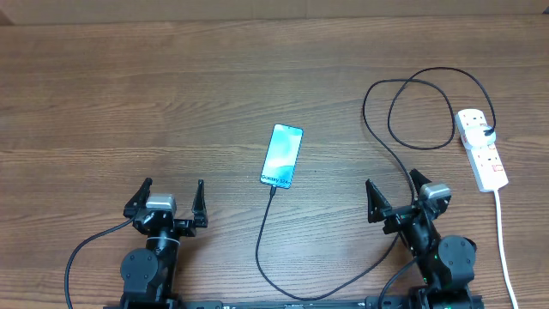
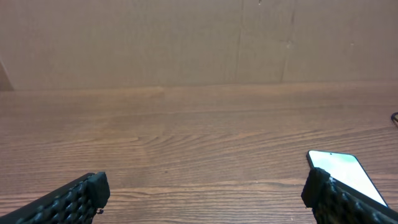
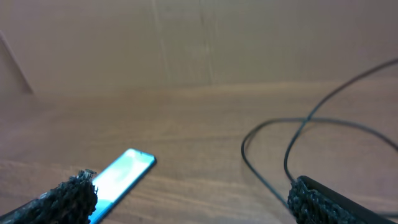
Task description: Plug charger to phone and switch on socket
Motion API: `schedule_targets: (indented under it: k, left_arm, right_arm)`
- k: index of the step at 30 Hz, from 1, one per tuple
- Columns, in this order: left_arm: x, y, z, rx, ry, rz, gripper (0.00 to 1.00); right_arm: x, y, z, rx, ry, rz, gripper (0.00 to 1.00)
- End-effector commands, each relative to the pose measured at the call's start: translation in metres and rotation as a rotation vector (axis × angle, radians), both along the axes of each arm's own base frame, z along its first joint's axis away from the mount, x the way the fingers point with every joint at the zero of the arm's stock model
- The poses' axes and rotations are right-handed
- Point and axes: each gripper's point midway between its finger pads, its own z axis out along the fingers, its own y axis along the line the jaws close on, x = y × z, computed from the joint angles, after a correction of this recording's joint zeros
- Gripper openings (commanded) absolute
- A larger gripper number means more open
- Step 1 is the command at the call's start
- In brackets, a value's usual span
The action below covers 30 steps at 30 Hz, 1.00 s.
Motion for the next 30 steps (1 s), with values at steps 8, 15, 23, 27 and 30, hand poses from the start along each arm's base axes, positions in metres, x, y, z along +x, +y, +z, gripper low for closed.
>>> schedule_targets:
  k: [8, 15, 23, 27, 30]
  left_arm:
    - [-0.0001, 0.0031, 0.0012, 0.019, -0.01, 0.014, 1.0]
    - [-0.0001, 0.0031, 0.0012, 0.019, -0.01, 0.014, 1.0]
    - [-0.0001, 0.0031, 0.0012, 0.019, -0.01, 0.014, 1.0]
    - [-0.0001, 0.0031, 0.0012, 0.019, -0.01, 0.014, 1.0]
    - [-0.0001, 0.0031, 0.0012, 0.019, -0.01, 0.014, 1.0]
  right_arm:
    - [-0.0037, 0.0, 0.0148, 0.057, -0.062, -0.002, 1.0]
    - [-0.0037, 0.0, 0.0148, 0.057, -0.062, -0.002, 1.0]
    - [-0.0037, 0.0, 0.0148, 0.057, -0.062, -0.002, 1.0]
    - [-0.0037, 0.0, 0.0148, 0.057, -0.062, -0.002, 1.0]
    - [-0.0037, 0.0, 0.0148, 0.057, -0.062, -0.002, 1.0]
